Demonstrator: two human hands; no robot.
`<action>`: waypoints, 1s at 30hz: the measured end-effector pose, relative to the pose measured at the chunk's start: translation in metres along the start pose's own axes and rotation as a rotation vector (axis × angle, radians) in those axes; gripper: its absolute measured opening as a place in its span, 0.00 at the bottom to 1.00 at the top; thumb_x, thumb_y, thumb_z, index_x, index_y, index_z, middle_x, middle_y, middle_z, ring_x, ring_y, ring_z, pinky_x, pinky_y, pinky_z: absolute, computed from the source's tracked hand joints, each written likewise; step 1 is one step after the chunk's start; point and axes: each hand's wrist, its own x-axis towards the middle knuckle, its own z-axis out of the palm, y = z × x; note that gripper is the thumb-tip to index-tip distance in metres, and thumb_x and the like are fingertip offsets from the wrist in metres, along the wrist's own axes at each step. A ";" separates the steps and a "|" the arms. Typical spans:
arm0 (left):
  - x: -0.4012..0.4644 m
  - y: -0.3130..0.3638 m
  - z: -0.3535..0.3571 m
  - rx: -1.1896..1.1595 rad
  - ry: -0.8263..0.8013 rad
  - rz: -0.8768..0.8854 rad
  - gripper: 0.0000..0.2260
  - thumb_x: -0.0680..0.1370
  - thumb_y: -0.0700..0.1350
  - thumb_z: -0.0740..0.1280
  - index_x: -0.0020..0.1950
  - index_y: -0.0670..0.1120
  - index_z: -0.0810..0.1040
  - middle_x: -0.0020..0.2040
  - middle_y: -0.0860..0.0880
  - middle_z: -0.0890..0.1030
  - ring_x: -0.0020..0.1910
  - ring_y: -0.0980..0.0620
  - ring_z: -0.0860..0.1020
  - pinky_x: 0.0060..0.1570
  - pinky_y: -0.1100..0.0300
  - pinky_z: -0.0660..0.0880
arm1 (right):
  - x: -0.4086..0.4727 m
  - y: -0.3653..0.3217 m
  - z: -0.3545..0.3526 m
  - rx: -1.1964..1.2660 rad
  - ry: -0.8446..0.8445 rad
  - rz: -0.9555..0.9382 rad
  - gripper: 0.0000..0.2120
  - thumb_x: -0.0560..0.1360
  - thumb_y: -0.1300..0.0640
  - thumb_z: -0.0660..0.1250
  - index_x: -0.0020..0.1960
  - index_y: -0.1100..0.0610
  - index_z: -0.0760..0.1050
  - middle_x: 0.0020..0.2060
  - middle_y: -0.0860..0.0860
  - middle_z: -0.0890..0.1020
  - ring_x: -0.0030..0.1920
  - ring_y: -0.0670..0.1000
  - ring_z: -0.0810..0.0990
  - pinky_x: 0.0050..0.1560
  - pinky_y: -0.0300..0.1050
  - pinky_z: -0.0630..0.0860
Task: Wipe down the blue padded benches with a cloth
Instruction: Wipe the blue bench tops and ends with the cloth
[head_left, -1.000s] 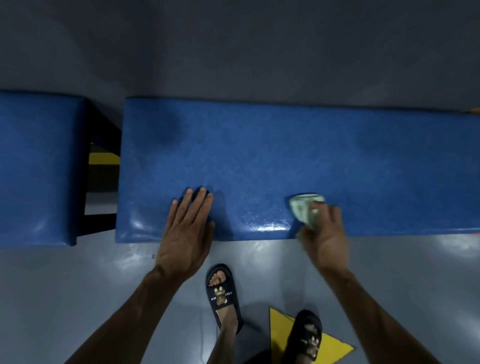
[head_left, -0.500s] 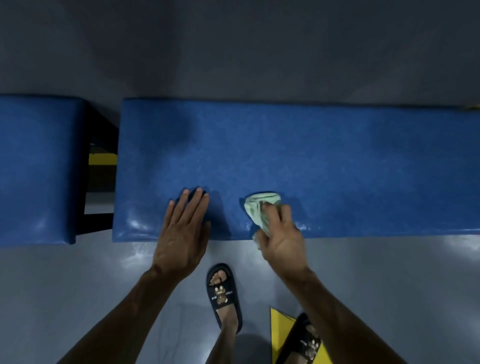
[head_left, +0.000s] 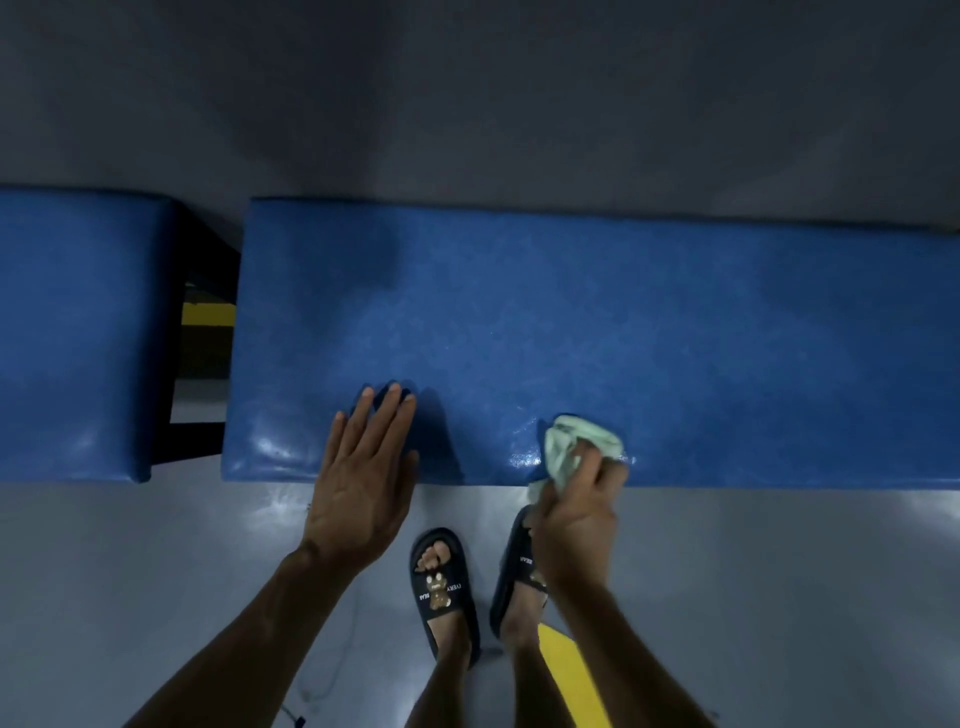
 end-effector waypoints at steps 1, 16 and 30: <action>0.000 0.001 0.000 0.003 -0.002 -0.002 0.26 0.84 0.54 0.49 0.81 0.47 0.56 0.82 0.49 0.53 0.81 0.48 0.47 0.78 0.41 0.51 | -0.009 -0.008 0.008 0.025 -0.015 -0.014 0.20 0.75 0.62 0.66 0.65 0.56 0.65 0.61 0.57 0.66 0.45 0.59 0.81 0.42 0.44 0.78; 0.003 0.018 0.001 0.016 -0.003 -0.060 0.26 0.84 0.54 0.48 0.81 0.47 0.55 0.81 0.48 0.54 0.81 0.49 0.46 0.77 0.40 0.51 | 0.071 0.060 -0.085 -0.047 -0.001 -0.018 0.25 0.72 0.56 0.67 0.68 0.55 0.68 0.56 0.56 0.69 0.47 0.63 0.77 0.45 0.44 0.70; -0.006 0.018 -0.015 0.045 -0.055 -0.136 0.27 0.83 0.56 0.48 0.81 0.48 0.54 0.81 0.50 0.52 0.81 0.50 0.45 0.78 0.44 0.51 | 0.074 0.017 -0.064 -0.195 -0.325 -0.338 0.28 0.74 0.55 0.63 0.72 0.46 0.62 0.62 0.54 0.68 0.46 0.59 0.80 0.45 0.52 0.80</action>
